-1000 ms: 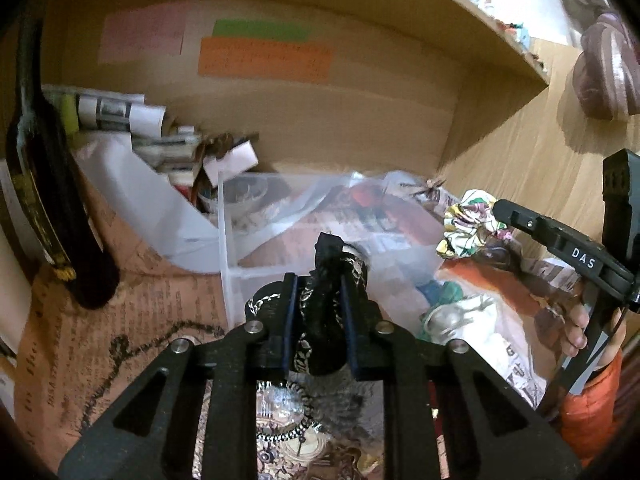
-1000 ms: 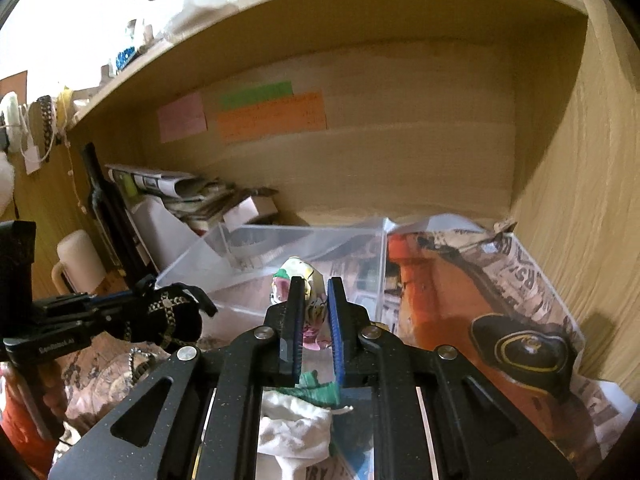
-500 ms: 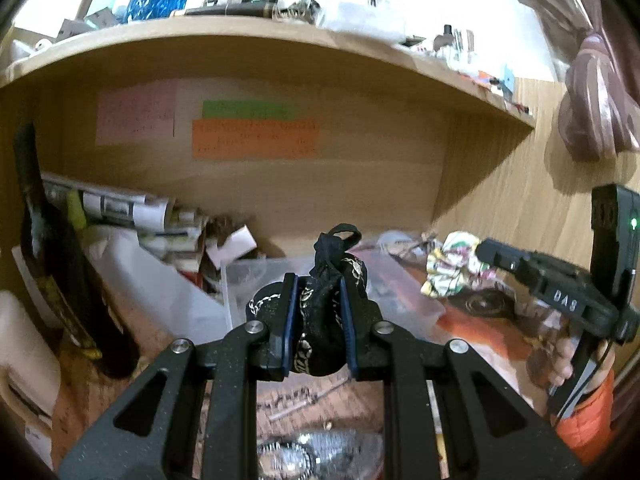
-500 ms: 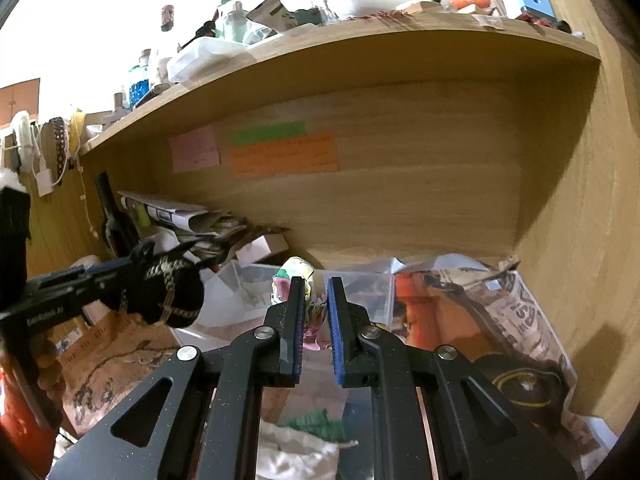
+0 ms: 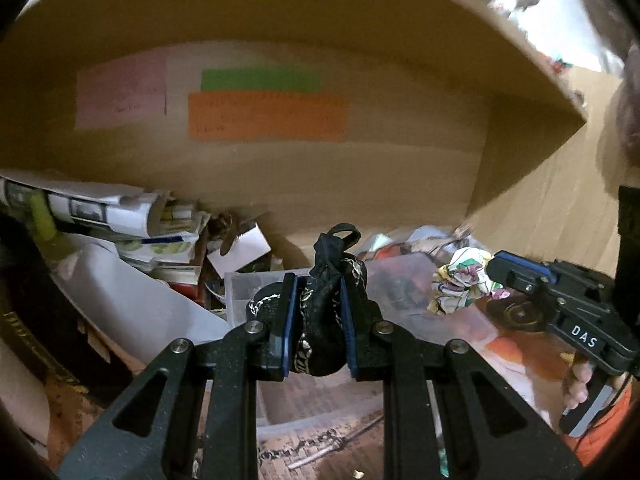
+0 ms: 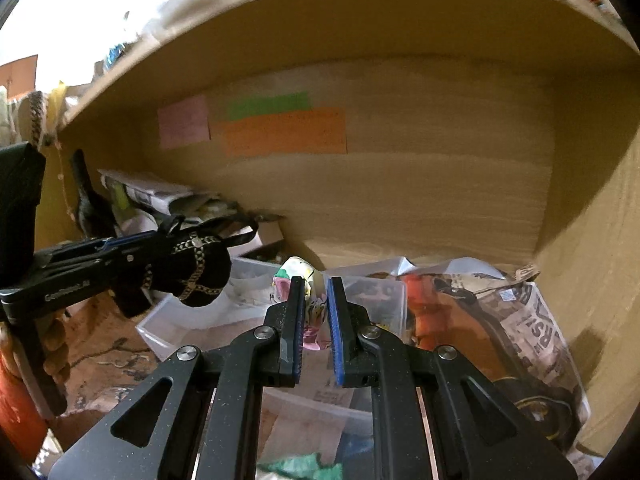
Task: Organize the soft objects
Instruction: 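Carry both items over the clear plastic box and open both grippers to drop them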
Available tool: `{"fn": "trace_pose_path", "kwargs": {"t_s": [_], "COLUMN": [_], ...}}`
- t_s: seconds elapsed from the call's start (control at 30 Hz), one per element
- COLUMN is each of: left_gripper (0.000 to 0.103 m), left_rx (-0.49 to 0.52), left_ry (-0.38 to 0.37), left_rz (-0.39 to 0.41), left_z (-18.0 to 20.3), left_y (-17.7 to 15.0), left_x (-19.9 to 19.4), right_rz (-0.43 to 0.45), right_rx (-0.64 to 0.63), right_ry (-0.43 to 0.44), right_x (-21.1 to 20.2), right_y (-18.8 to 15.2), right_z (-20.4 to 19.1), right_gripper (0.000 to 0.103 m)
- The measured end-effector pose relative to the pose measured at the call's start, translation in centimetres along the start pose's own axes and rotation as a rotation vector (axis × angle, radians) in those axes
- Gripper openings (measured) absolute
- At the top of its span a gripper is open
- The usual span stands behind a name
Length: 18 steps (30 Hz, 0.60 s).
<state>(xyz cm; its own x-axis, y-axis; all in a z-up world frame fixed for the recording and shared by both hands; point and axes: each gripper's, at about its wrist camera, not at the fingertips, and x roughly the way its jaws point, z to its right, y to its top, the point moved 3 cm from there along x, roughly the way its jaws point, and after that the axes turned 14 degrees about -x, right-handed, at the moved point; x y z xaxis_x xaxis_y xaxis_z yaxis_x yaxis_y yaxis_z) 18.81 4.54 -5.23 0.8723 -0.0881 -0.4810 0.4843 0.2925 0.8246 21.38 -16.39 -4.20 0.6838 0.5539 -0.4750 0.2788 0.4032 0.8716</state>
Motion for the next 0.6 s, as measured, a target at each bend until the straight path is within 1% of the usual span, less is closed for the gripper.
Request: {"fn": "trace_pose_path", "kwargs": {"t_s": [0.1,0.33,0.47,0.6], "left_gripper": [0.02,0.02,0.02,0.023], "left_rx": [0.019,0.034,0.04,0.061], "left_ry": [0.034,0.068,0.078,0.084], "left_rz": [-0.031,-0.117,-0.163,-0.176], "left_z": [-0.3,-0.9,-0.9,-0.5], "left_y": [-0.3,-1.8,-2.9,-3.4], "left_x": [2.2,5.9,7.2,7.3], "right_rz": [-0.052,-0.16,-0.206,-0.243], "right_rx": [-0.014,-0.032,-0.047,-0.054], "right_ry": [0.009,0.027,0.042,0.062], "right_x": [1.8,4.9,6.0,6.8], "right_y": [-0.5,-1.8,-2.4,-2.9], "right_z": [0.1,0.4,0.1,-0.2], "right_gripper": [0.01,0.01,0.01,0.011]}}
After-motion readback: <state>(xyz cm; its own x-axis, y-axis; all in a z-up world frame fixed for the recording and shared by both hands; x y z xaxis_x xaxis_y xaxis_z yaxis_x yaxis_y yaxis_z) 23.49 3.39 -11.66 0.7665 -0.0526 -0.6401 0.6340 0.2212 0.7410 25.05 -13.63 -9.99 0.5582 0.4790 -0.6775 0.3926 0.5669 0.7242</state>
